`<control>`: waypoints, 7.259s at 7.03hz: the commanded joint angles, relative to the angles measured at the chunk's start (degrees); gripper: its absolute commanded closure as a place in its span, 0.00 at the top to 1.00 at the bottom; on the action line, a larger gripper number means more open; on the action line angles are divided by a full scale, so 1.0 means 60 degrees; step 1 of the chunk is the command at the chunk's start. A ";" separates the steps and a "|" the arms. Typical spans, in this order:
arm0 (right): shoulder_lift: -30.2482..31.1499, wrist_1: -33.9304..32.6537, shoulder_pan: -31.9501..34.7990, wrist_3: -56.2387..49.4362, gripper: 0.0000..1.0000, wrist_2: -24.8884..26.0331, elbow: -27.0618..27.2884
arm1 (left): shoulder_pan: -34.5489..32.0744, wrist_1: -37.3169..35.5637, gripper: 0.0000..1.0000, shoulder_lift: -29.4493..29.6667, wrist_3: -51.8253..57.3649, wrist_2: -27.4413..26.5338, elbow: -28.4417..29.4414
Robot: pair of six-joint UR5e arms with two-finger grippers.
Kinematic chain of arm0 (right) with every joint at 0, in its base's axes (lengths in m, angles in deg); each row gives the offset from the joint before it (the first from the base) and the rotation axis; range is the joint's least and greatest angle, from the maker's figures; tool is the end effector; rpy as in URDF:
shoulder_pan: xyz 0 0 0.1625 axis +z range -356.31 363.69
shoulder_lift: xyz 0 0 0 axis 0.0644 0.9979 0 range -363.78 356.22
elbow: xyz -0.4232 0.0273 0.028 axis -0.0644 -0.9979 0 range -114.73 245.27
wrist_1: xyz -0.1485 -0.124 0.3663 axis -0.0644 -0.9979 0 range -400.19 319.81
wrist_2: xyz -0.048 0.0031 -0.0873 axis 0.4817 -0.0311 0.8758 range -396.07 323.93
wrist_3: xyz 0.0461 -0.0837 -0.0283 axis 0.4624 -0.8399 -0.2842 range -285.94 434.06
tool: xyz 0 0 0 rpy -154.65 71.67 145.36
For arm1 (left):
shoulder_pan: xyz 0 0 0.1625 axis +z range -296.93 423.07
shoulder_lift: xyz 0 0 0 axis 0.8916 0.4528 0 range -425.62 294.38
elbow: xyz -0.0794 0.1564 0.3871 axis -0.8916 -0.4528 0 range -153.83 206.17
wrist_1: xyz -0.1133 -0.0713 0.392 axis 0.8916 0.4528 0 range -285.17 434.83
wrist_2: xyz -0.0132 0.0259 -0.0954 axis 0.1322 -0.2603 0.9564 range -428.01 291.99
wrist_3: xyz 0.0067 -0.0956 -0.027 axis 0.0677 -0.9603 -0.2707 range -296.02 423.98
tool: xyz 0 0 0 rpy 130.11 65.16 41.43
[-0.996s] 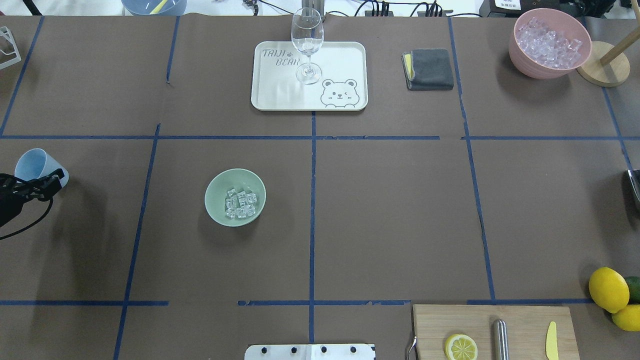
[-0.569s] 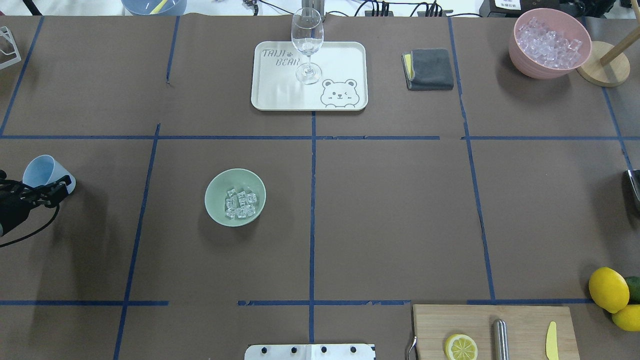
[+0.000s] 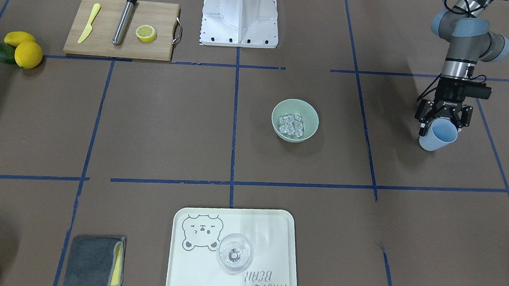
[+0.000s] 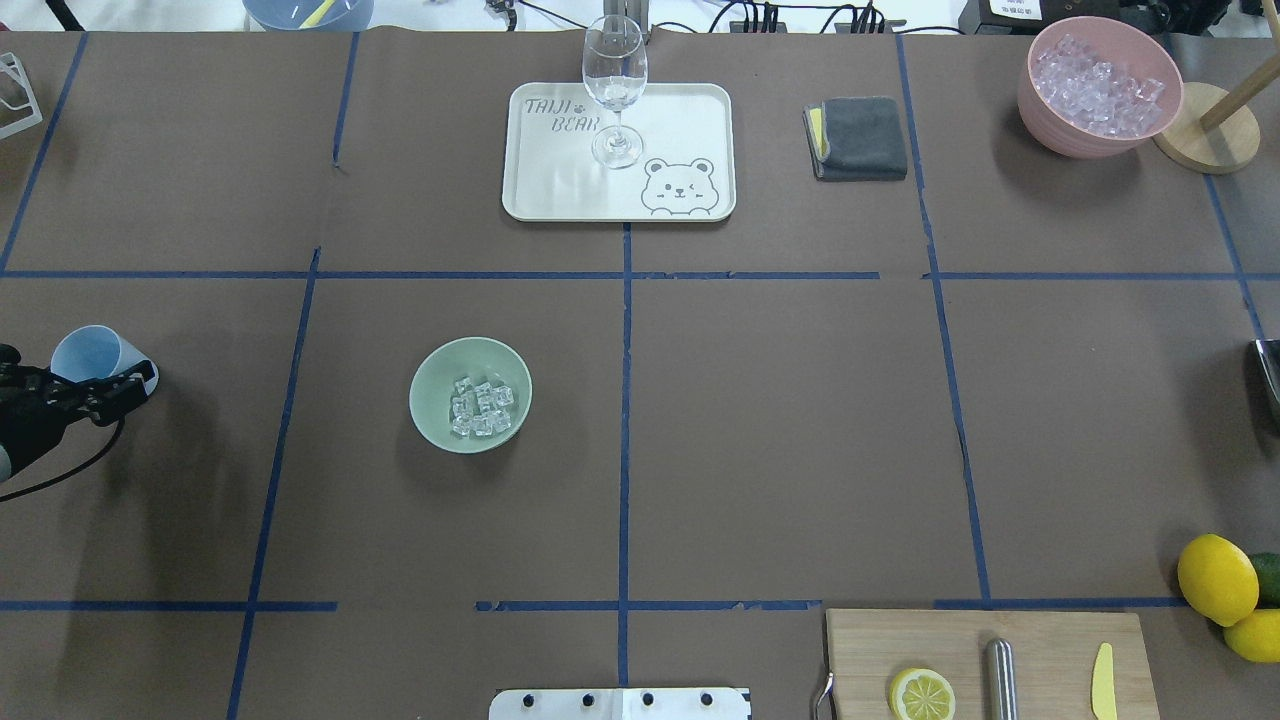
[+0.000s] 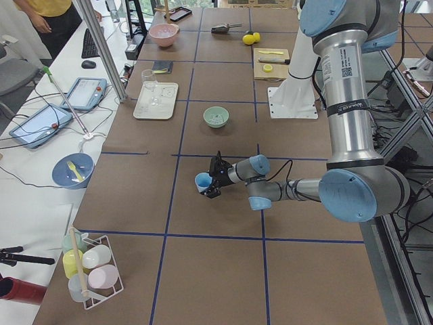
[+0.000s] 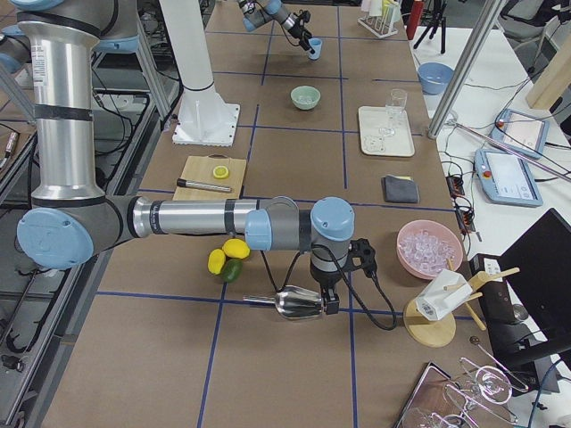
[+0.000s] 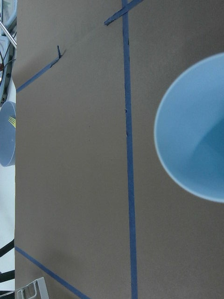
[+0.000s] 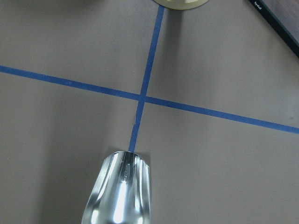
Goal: Pour ice into bowl
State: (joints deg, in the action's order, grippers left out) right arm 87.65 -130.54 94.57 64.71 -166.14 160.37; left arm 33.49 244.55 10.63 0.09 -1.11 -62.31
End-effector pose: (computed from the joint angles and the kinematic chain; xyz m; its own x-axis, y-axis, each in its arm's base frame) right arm 0.0766 -0.4836 0.6327 0.7580 -0.1874 0.6248 0.1093 0.9808 0.1615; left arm 0.2654 -0.3489 0.6280 0.6720 0.0839 -0.7358 0.5193 0.6550 0.5489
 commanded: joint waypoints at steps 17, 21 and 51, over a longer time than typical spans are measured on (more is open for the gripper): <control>-0.0484 0.0000 -0.0862 0.0470 1.00 -0.1289 0.1683 | -1.0816 -1.4746 1.00 0.2645 1.2944 0.9813 -0.2025; -0.1753 -0.0014 -0.3128 0.5449 1.00 -0.1494 0.3468 | -1.0860 -1.5280 1.00 0.1825 1.4314 1.0569 -0.1966; -0.2225 0.2705 -0.5351 0.6722 0.00 0.0192 0.0264 | -1.0772 -1.4051 1.00 0.1794 1.3227 1.1761 -0.1352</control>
State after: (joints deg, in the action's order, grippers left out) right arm 67.71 -116.78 58.94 111.32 -163.85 161.78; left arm -31.16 159.23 21.45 79.46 69.44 -70.62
